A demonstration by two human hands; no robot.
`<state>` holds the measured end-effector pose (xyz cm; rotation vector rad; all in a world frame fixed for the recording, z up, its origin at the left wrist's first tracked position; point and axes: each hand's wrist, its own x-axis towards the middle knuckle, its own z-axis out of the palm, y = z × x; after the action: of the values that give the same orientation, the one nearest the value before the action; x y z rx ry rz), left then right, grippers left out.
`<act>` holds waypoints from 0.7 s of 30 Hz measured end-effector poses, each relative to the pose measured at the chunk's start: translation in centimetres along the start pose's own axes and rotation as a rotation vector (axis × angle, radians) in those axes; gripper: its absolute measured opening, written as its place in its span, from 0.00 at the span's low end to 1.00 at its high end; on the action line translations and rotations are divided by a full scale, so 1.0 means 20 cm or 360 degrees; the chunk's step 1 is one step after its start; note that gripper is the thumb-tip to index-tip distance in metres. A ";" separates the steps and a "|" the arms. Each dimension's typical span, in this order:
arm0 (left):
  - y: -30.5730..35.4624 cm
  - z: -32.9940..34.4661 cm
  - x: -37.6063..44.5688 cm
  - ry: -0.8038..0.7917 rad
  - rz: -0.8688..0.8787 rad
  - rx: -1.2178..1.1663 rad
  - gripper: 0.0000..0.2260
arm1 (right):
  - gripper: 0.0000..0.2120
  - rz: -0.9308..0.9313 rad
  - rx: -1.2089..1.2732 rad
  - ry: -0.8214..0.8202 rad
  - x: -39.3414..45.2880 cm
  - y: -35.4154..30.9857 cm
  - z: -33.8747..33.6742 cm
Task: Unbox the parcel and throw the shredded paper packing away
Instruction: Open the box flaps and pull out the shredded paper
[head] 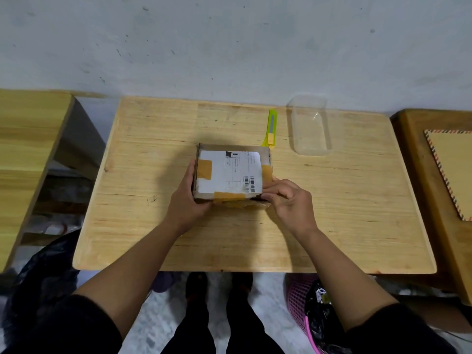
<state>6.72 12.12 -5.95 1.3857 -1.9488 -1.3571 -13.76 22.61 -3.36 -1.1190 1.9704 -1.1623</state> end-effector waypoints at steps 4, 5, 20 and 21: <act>0.01 -0.01 0.00 -0.0013 -0.0029 -0.0007 0.49 | 0.06 0.0104 0.0065 0.0105 0.02 -0.03 0.01; 0.01 -0.01 0.00 -0.0015 -0.0032 -0.0009 0.50 | 0.07 0.0125 0.0082 0.0120 0.02 -0.04 0.02; 0.08 -0.01 -0.01 0.0030 -0.0077 0.0087 0.44 | 0.08 0.0053 0.0498 0.0058 0.28 -0.29 -0.14; 0.08 -0.02 -0.01 0.0033 -0.0081 0.0095 0.44 | 0.11 0.0038 0.0559 -0.0003 0.28 -0.29 -0.15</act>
<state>6.19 12.17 -4.37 1.4807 -1.9677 -1.3117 -16.73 17.27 2.82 -0.9094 1.6865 -1.4252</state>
